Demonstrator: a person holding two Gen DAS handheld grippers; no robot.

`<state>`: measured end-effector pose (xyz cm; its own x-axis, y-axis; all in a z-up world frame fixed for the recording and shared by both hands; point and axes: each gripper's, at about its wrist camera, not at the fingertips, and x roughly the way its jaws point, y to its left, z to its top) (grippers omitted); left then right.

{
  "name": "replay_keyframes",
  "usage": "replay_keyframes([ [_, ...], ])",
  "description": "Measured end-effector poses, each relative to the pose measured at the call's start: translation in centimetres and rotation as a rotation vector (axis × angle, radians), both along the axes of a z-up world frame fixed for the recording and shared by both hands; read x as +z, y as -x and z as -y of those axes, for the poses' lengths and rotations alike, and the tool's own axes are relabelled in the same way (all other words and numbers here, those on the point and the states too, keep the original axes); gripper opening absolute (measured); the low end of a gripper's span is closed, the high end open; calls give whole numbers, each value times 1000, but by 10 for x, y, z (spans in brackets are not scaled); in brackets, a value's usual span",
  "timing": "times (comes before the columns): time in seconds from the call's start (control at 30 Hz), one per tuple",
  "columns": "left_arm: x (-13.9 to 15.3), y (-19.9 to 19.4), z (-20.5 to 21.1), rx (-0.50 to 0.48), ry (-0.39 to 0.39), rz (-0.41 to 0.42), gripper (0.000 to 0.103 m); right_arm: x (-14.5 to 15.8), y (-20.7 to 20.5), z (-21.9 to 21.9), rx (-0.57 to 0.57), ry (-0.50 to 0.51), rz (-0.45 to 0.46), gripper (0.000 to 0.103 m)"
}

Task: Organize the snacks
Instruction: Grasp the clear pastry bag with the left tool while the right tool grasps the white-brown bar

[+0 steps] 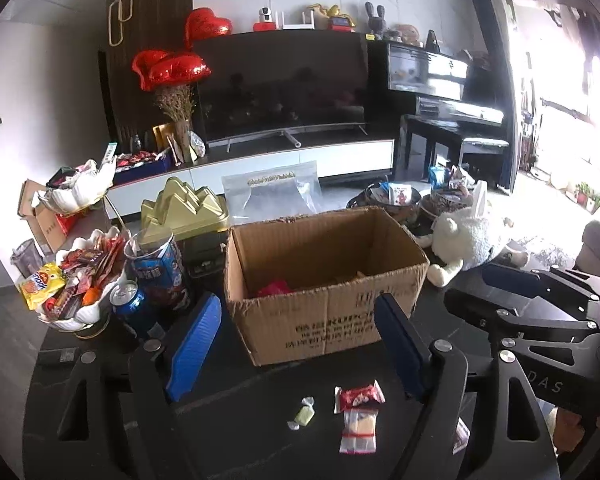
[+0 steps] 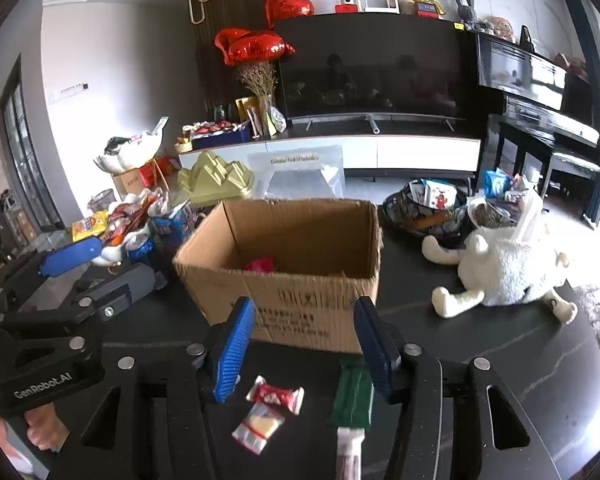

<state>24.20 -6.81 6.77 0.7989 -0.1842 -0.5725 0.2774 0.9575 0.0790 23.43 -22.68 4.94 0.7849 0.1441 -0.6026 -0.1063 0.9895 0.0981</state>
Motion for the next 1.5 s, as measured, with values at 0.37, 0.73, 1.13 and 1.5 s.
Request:
replay_keyframes([
  [0.37,-28,25,7,-31,-15,-83,82,-29,29,6,-16,-11,-76,53],
  [0.73,-65,37,10,-45,-35,-165,82,-67,45,9,-21,-15,-173,53],
  [1.13,-112,39,16,-59,-34,-287,82,-104,50,12,-22,-26,-274,53],
  [1.5,-150,36,21,-79,-36,-387,82,-137,50,16,-31,-42,-362,53],
])
